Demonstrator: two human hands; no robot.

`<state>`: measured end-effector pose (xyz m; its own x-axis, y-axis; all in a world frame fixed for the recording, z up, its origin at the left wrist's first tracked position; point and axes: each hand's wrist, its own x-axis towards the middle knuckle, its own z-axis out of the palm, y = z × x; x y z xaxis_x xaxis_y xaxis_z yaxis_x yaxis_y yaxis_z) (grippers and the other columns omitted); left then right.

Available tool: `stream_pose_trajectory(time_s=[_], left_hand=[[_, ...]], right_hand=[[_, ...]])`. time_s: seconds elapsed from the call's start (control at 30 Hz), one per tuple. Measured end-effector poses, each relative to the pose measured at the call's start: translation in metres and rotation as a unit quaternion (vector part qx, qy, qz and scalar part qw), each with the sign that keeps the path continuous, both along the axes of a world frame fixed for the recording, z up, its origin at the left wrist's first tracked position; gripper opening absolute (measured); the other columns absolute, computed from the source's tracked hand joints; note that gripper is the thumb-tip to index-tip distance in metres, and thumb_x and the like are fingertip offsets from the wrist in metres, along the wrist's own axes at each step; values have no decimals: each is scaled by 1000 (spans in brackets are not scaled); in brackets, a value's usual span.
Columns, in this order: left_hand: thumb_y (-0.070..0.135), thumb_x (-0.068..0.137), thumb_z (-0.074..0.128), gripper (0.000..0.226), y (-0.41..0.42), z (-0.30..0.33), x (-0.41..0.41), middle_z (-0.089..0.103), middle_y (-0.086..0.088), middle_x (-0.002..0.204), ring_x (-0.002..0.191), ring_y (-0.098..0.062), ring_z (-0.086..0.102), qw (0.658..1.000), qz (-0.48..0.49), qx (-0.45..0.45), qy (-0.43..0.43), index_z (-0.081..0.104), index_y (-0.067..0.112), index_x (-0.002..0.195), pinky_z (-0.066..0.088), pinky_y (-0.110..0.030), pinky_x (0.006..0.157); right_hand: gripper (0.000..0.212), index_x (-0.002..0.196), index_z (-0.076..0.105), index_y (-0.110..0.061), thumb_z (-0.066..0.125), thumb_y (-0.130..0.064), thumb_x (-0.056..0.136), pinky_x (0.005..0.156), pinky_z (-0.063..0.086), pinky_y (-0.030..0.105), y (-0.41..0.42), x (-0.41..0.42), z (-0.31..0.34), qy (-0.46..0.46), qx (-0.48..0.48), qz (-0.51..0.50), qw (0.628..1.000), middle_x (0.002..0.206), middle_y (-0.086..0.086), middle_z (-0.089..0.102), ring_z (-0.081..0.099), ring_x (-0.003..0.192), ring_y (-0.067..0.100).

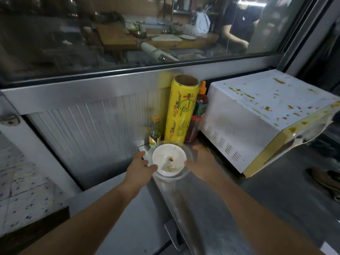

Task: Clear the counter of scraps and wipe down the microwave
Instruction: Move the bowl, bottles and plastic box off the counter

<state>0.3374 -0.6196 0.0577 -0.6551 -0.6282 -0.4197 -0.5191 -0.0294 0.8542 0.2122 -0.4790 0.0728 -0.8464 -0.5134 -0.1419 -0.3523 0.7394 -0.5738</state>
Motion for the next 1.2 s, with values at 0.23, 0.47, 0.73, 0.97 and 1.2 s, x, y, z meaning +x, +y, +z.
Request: stream_pose_trajectory(time_s=[0.23,0.47,0.73,0.97,1.2], left_hand=[[16,87,64,57,32,41,13,50,-8,134,118,-29,49,998,-59,-18,30,37,21,137,45,-42,99],[12,85,62,45,85,58,44,58,-9,122,102,-26,54,986,-146,-35,71,47,18,126,44,-29,80],[9,85,58,47,164,69,91,54,-7,121,95,-21,52,963,-256,-26,78,45,12,130,38,-23,70],[11,84,62,48,229,76,99,59,-14,117,90,-25,57,941,-324,-45,83,48,10,129,44,-32,78],[15,86,60,47,300,81,88,61,-5,112,91,-18,59,924,-370,-33,94,46,16,131,42,-27,71]], right_hand=[[75,143,31,-11,69,-29,81,102,35,30,53,38,28,-4,-23,-38,999,146,9,33,37,132,22],[72,142,30,-13,68,-19,82,78,41,18,127,103,55,-29,-65,-137,988,143,10,34,46,122,23],[70,140,35,-16,71,-26,81,88,37,21,216,193,84,34,-17,-216,976,144,9,38,43,126,22],[76,139,36,-19,76,-30,76,94,39,27,286,234,90,33,-32,-299,953,140,9,41,45,125,24],[73,140,35,-20,74,-28,78,99,36,29,357,239,92,16,-58,-336,940,141,10,39,42,127,24]])
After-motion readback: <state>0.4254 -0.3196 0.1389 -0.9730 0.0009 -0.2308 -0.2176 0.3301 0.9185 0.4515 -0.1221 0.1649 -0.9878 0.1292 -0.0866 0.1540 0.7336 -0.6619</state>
